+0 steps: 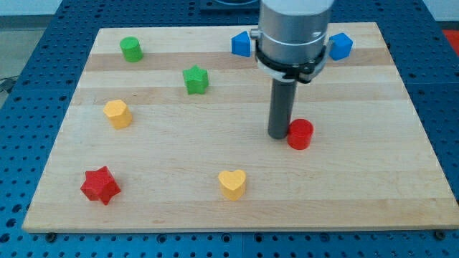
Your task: Move the red circle towards the right center of the board
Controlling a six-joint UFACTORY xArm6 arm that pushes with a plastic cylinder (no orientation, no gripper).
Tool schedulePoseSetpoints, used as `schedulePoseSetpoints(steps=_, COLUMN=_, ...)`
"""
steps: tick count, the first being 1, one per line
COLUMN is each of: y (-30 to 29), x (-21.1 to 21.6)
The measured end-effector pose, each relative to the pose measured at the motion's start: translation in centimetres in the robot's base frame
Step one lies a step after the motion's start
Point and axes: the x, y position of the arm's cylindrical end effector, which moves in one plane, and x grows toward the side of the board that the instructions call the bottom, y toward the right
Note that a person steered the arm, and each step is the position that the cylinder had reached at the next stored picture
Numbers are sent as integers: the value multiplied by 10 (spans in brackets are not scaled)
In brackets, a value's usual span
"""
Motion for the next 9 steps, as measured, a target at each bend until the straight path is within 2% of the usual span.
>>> schedulePoseSetpoints(steps=2, y=49, x=-15)
schedulePoseSetpoints(steps=3, y=41, x=-10)
schedulePoseSetpoints(steps=5, y=29, x=25)
schedulePoseSetpoints(steps=6, y=62, x=47)
schedulePoseSetpoints(steps=7, y=93, x=47)
schedulePoseSetpoints(steps=9, y=96, x=8)
